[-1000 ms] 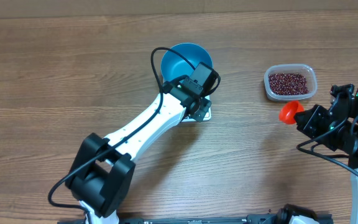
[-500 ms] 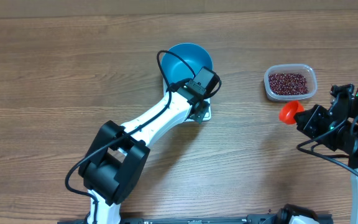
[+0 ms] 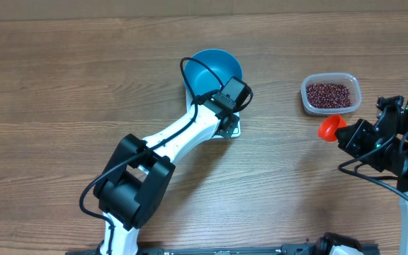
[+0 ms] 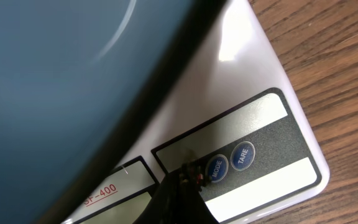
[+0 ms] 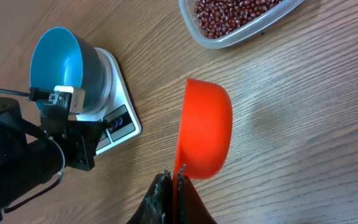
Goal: Scoop item into bowl and weigh 150g on scale
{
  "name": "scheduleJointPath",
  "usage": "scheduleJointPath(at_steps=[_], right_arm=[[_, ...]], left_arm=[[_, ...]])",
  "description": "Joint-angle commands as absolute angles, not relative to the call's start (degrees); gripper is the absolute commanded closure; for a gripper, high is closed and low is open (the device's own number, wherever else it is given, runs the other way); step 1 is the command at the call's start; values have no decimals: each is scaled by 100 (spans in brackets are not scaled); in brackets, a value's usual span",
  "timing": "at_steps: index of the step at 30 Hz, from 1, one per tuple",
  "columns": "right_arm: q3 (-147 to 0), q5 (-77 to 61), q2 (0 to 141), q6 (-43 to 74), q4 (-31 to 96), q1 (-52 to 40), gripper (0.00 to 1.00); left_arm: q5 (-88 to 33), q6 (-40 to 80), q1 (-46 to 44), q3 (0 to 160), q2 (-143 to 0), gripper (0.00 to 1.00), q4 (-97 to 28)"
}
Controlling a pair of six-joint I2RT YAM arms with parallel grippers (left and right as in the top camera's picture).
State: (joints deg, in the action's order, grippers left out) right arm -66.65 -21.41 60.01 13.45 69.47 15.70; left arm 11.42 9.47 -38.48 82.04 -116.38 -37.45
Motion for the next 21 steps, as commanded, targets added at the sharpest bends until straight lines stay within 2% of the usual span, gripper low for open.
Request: scheduleJointPath(at_steps=[1,21], right_arm=[[-6816,-2097,5981,1297,6914,1584,96],[-6816,-2099,5981,1297,6936,1584,96]], left_arm=[[1100,1024,-3817,8173,-11778,96,-3726],[917,1028,-3815,7979,-11786,96,-3675]])
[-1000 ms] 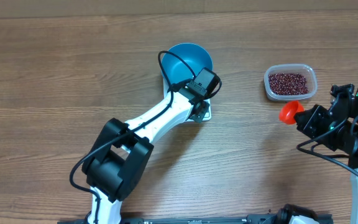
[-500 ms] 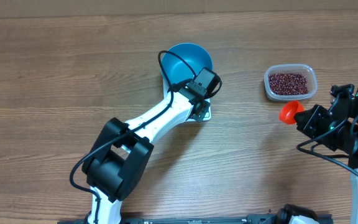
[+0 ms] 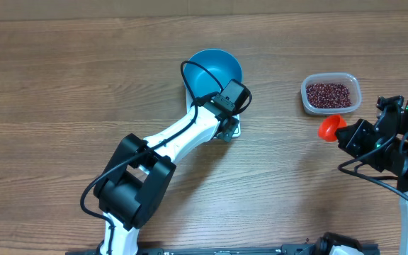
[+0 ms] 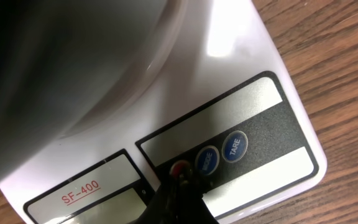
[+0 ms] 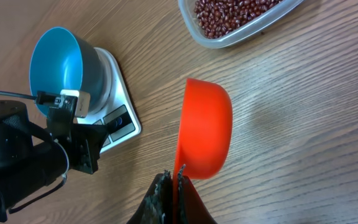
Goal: Scoop item into bowl and weigh 150g on scale
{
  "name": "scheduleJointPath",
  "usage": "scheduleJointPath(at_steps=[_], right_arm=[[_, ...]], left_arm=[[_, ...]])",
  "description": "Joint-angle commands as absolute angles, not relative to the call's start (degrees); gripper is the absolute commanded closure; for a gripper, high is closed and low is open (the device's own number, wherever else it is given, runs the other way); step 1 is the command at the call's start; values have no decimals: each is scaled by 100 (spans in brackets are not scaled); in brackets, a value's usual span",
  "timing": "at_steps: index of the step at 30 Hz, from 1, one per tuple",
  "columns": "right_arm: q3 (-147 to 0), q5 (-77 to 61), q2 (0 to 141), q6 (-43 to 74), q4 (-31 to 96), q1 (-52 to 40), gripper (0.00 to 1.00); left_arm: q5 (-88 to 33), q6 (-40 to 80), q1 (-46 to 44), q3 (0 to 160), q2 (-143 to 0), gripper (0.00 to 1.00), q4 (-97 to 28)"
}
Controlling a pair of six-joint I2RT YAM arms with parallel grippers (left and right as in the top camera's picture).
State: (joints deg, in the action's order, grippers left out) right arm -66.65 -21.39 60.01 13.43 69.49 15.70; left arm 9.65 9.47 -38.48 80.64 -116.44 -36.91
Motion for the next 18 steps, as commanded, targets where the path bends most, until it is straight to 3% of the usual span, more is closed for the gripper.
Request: scheduleJointPath(at_steps=[1,11,18], right_arm=[[-6816,-2099,5981,1297,6936,1581,96],[-6816,-2099,5981,1297,6987,1584,96],[-6816,-2099,5981,1297,6978,1584,96]], left_arm=[[917,1028,-3815,7968,-11786,96,-3647],[917,1028,-3815,7867,-11784,96,-3450],[917,915,-3815,8482,-11297,96,-4016]])
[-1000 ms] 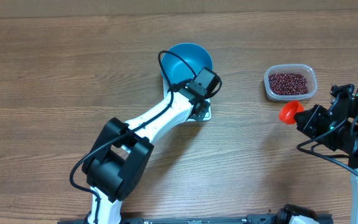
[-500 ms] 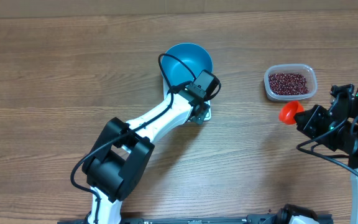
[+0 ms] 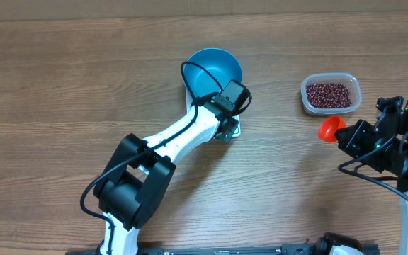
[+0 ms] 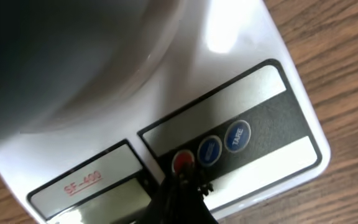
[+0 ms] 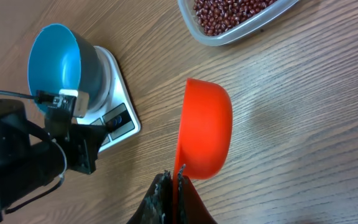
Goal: Scoop item into bowl and weigh 150g on scale
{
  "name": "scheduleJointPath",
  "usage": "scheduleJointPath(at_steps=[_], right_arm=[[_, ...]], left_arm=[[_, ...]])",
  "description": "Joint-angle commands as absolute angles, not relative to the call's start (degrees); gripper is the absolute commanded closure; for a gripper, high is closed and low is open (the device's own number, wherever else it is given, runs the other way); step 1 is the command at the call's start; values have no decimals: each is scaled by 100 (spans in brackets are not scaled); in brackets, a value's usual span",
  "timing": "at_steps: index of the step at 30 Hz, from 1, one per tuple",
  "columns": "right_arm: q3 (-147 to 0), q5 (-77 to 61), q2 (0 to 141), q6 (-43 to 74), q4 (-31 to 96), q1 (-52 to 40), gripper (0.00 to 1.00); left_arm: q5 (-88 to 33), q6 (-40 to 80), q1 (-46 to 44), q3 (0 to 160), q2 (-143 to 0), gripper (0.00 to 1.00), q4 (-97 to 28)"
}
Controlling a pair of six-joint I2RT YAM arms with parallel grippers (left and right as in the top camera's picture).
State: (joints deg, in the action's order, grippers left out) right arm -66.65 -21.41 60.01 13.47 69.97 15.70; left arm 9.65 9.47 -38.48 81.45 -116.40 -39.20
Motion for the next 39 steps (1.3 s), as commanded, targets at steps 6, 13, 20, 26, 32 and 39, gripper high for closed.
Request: scheduleJointPath(at_steps=[6,13,20,26,32,39], right_arm=[[-6816,-2097,5981,1297,6976,1584,96],[-6816,-2097,5981,1297,6976,1581,96],[-6816,-2097,5981,1297,6976,1584,96],[-6816,-2097,5981,1297,6978,1584,96],[-6816,-2097,5981,1297,6976,1584,96],[-6816,-2097,5981,1297,6976,1581,96]], left_arm=[[867,875,-3817,8558,-10825,96,-4093],[694,878,-3817,8311,-10866,96,-4132],[674,873,-3822,7542,-10868,96,-3424],[814,878,-3817,6995,-10868,96,-2637],[963,878,-3815,6949,-11028,96,-2432],[1094,884,-3815,6949,-11174,96,-2300]])
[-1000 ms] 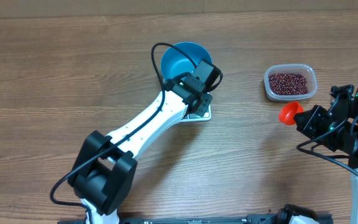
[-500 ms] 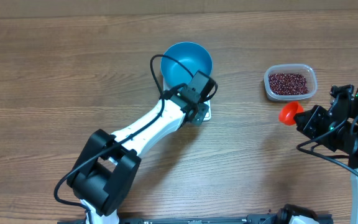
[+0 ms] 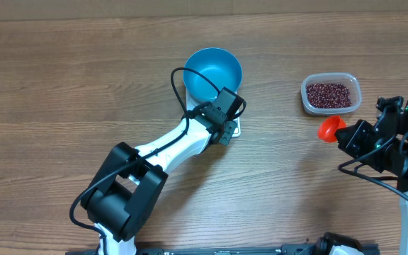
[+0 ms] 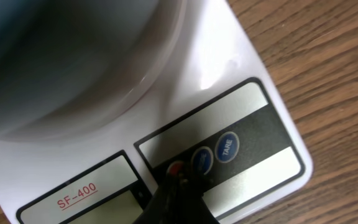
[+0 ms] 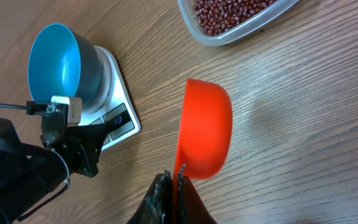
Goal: Scoop item into bowl and weigh 150g on scale
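Note:
The blue bowl (image 3: pixel 214 69) stands on the white scale (image 4: pixel 229 87), and its inside looks bare in the right wrist view. My left gripper (image 4: pixel 179 182) is shut, its tip at the scale's red button (image 4: pixel 173 168), beside the blue MODE and TARE buttons (image 4: pixel 227 147). Off to the right, my right gripper (image 5: pixel 178 177) is shut on the handle of the orange scoop (image 5: pixel 207 127), held above the table with its cup tipped on edge. The clear tub of red beans (image 3: pixel 330 94) sits just beyond the scoop.
The left arm (image 3: pixel 168 145) stretches from the front of the table up to the scale. The wooden table (image 3: pixel 62 85) shows on all sides. The right arm's body (image 3: pixel 402 145) fills the right edge.
My left wrist has drawn back slightly toward the front left. Its shut tip now partly covers the red button instead of sitting just below it. The right arm and scoop have not moved.
The shut left tip first stood beside the MODE button, close under the bowl. It was then at the red button, later just below it, and now touches it again. The right gripper held the orange scoop still near the bean tub throughout.

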{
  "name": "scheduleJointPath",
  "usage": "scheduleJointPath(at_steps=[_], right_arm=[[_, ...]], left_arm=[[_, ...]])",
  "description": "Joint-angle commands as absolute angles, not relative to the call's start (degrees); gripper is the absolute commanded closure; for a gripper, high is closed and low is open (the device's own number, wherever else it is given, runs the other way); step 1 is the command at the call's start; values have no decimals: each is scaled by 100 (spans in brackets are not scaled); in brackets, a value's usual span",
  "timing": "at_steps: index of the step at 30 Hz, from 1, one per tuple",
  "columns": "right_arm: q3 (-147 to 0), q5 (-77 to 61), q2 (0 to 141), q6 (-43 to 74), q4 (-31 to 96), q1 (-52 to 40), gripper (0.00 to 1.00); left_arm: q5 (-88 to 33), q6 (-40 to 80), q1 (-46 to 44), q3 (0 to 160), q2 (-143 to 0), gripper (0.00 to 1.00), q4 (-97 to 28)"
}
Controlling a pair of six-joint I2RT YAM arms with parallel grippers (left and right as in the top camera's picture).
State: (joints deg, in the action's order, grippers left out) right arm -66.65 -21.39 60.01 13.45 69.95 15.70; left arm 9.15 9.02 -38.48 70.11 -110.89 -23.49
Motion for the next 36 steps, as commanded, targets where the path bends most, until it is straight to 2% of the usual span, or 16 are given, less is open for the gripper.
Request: scheduleJointPath(at_steps=[1,30,36], right_arm=[[-6816,-2097,5981,1297,6976,1584,96],[-6816,-2080,5981,1297,7000,1584,96],[-6816,-2008,5981,1297,7037,1581,96]], left_arm=[[1094,882,-3815,6949,-11174,96,-2298],[1092,899,-3752,6949,-11354,96,-2132],[1022,897,-3756,7400,-11056,96,-2867]])
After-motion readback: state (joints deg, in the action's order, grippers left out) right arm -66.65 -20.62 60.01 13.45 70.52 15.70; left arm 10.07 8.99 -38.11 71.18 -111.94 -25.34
